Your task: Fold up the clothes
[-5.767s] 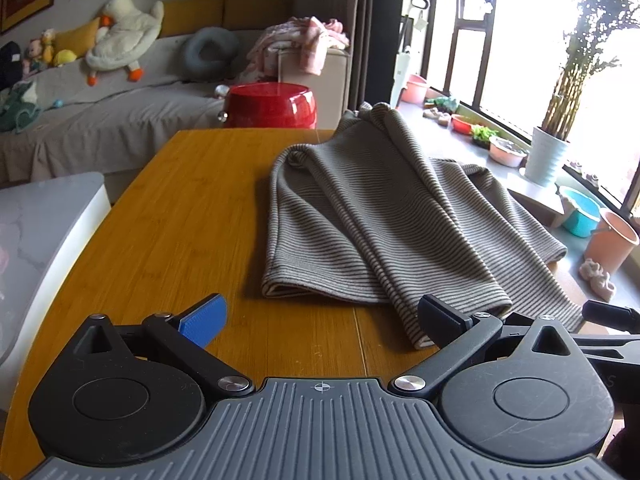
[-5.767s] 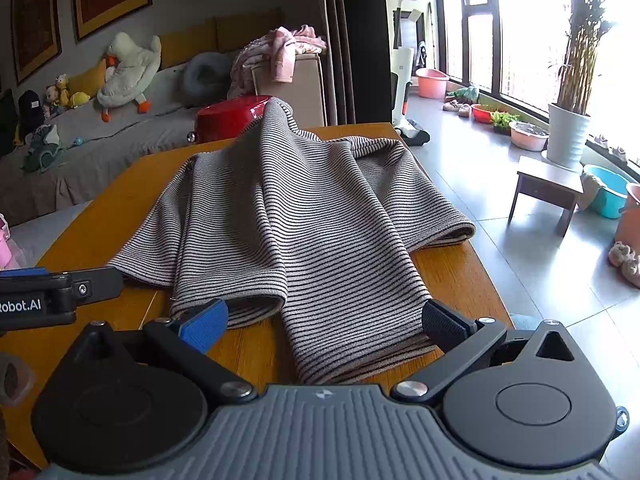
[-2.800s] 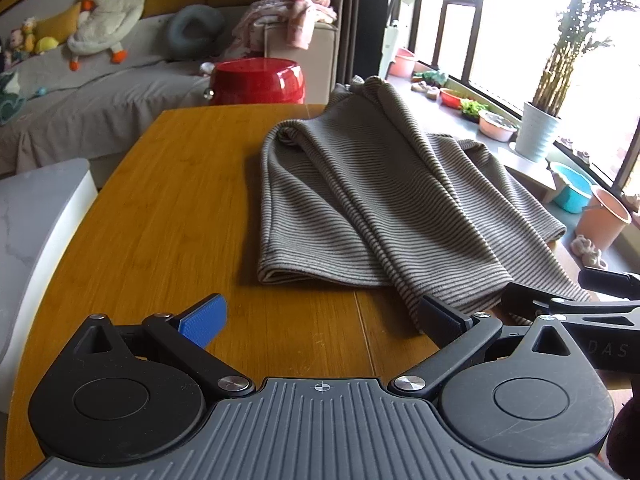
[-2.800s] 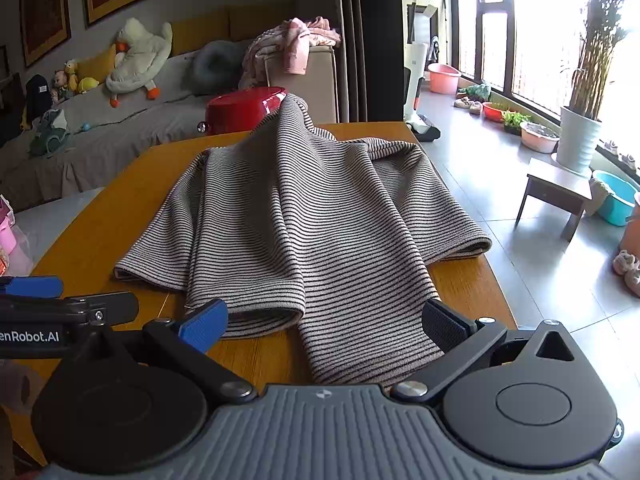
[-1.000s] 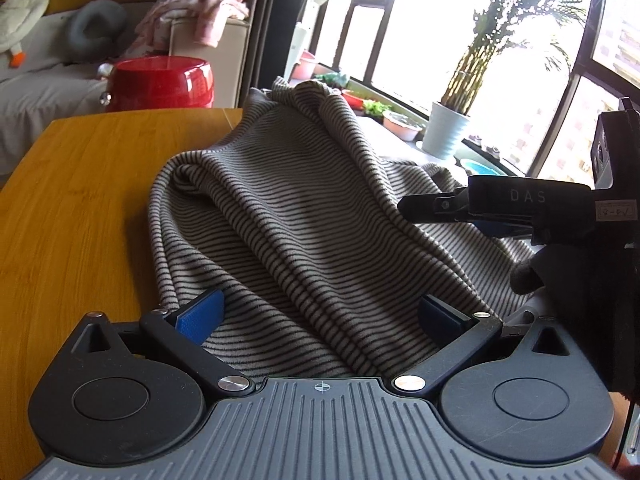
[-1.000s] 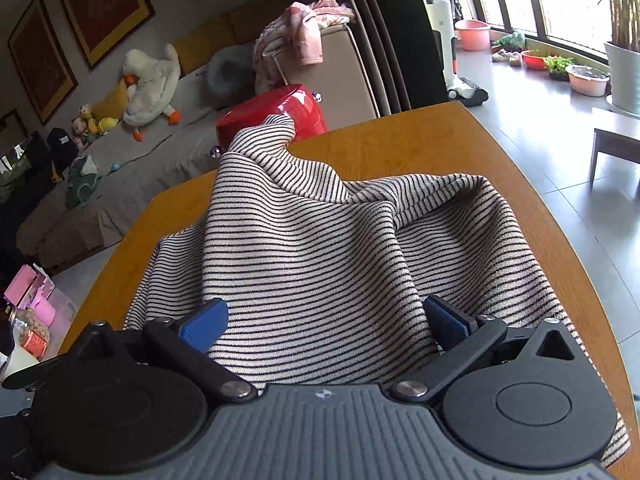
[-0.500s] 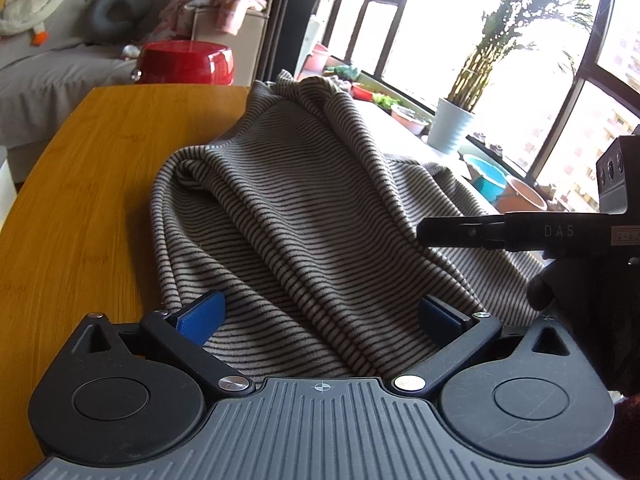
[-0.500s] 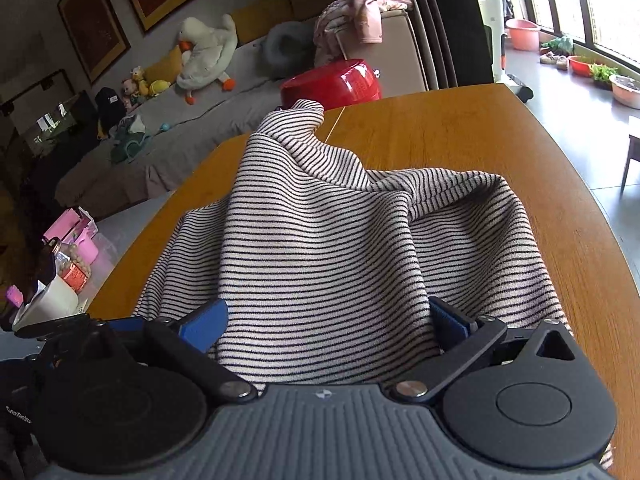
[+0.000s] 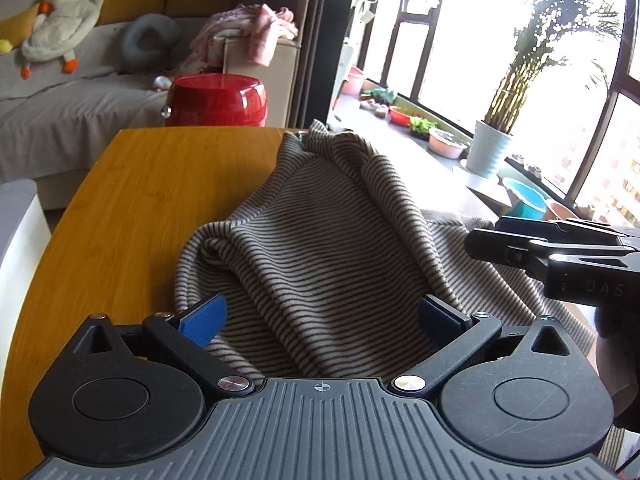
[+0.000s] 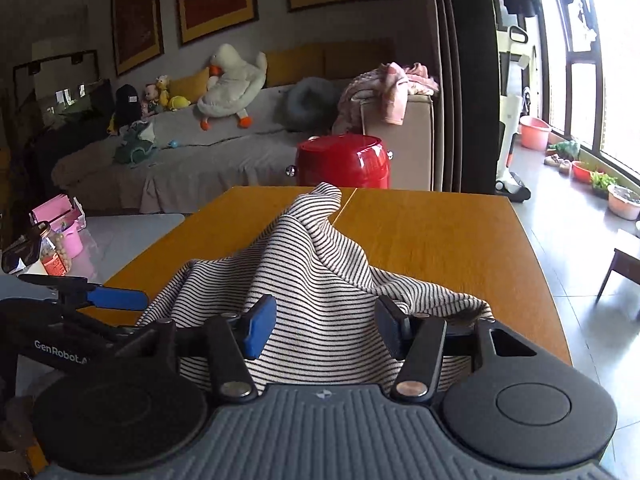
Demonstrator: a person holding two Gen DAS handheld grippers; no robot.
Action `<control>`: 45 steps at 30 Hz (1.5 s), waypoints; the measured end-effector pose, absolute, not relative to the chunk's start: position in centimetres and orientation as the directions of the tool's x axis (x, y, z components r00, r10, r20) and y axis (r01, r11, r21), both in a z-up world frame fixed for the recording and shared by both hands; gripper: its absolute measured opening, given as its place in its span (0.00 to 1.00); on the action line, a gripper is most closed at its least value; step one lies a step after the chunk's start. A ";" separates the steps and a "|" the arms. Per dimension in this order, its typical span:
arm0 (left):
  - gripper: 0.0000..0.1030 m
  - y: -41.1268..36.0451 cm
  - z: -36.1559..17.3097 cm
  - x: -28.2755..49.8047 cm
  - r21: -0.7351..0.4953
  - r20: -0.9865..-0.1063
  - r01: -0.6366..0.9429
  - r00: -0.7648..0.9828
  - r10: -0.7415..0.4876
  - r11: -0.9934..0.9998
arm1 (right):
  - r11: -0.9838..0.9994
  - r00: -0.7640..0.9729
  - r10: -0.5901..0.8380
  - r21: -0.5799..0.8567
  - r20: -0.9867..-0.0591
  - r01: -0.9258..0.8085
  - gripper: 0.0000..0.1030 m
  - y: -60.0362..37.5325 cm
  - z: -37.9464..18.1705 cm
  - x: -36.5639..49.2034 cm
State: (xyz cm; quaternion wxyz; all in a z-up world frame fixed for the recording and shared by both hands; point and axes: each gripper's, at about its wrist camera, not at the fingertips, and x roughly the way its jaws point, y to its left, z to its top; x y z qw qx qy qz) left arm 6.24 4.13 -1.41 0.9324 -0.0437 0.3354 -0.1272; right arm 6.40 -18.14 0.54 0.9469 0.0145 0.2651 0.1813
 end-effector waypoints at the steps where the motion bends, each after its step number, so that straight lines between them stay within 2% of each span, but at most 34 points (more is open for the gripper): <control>1: 1.00 3.8 -1.6 6.6 -0.164 -0.624 0.211 0.734 -0.267 0.964 | 0.932 0.797 0.354 0.111 -0.489 -0.345 0.54 -17.9 0.8 6.6; 4: 1.00 3.3 -2.3 7.7 -0.156 -0.653 0.218 0.709 -0.266 0.963 | 0.923 0.790 0.376 0.118 -0.485 -0.368 0.56 -17.3 1.2 8.3; 6: 1.00 3.1 -2.7 8.2 -0.157 -0.668 0.217 0.695 -0.265 0.964 | 0.909 0.772 0.408 0.140 -0.487 -0.393 0.77 -16.6 1.5 9.5; 9: 1.00 3.1 -3.4 8.4 -0.159 -0.674 0.219 0.689 -0.268 0.963 | 0.889 0.740 0.435 0.113 -0.513 -0.445 0.81 -14.9 0.8 11.1; 10: 1.00 3.1 -3.5 8.2 -0.151 -0.670 0.228 0.692 -0.269 0.962 | 0.888 0.734 0.429 0.098 -0.526 -0.449 0.79 -14.5 0.3 11.5; 11: 1.00 3.1 -3.6 8.0 -0.145 -0.666 0.237 0.694 -0.272 0.961 | 0.888 0.729 0.422 0.083 -0.539 -0.452 0.61 -14.0 -0.2 11.9; 12: 1.00 3.1 -3.7 7.8 -0.140 -0.663 0.246 0.696 -0.275 0.959 | 0.888 0.725 0.415 0.069 -0.551 -0.455 0.33 -13.7 -0.6 12.3; 14: 1.00 3.4 -3.7 7.6 -0.151 -0.658 0.260 0.694 -0.293 0.954 | 0.888 0.726 0.427 0.097 -0.539 -0.450 0.19 -14.5 -0.5 13.1; 15: 1.00 3.6 -3.7 7.6 -0.161 -0.656 0.265 0.691 -0.303 0.951 | 0.891 0.735 0.435 0.128 -0.520 -0.436 0.07 -15.4 0.0 13.5; 19: 1.00 4.6 -3.5 7.7 -0.218 -0.647 0.266 0.681 -0.343 0.939 | 0.961 0.850 0.275 0.153 -0.449 -0.230 0.06 -20.3 1.4 15.1; 20: 1.00 4.9 -3.3 7.8 -0.253 -0.643 0.263 0.674 -0.364 0.931 | 0.969 0.858 0.234 0.176 -0.457 -0.171 0.06 -21.8 0.9 15.8; 25: 1.00 6.9 -3.2 8.6 -0.504 -0.597 0.250 0.591 -0.542 0.827 | 0.946 0.823 0.255 0.306 -0.508 -0.105 0.09 -24.6 -3.5 16.6; 29: 0.96 7.1 -3.3 9.0 -0.506 -0.604 0.216 0.601 -0.523 0.835 | 0.928 0.847 0.277 0.355 -0.455 -0.113 0.09 -25.7 -4.3 16.1; 32: 0.94 6.0 -3.2 9.0 -0.452 -0.628 0.207 0.617 -0.474 0.868 | 0.923 0.853 0.285 0.364 -0.437 -0.122 0.11 -26.0 -4.4 15.9; 34: 0.86 5.0 -3.0 9.0 -0.397 -0.645 0.204 0.632 -0.430 0.895 | 0.922 0.854 0.291 0.365 -0.431 -0.130 0.11 -26.1 -4.4 15.9; 35: 0.74 4.6 -3.0 9.1 -0.367 -0.653 0.201 0.640 -0.405 0.908 | 0.920 0.856 0.294 0.370 -0.425 -0.133 0.12 -26.2 -4.4 15.8; 36: 0.52 4.2 -2.9 9.4 -0.333 -0.662 0.192 0.650 -0.374 0.923 | 0.917 0.858 0.297 0.374 -0.419 -0.135 0.12 -26.3 -4.3 15.8; 38: 0.32 3.8 -2.4 9.8 -0.295 -0.666 0.184 0.664 -0.339 0.938 | 0.914 0.859 0.300 0.381 -0.415 -0.136 0.12 -26.4 -4.4 15.7; 41: 0.20 4.2 -0.7 10.2 -0.285 -0.625 0.200 0.703 -0.340 0.938 | 0.914 0.857 0.303 0.382 -0.416 -0.138 0.12 -26.4 -4.4 15.9; 45: 0.17 6.1 2.5 11.1 -0.227 -0.544 0.151 0.799 -0.254 0.962 | 0.914 0.856 0.304 0.381 -0.417 -0.139 0.16 -26.1 -4.3 15.9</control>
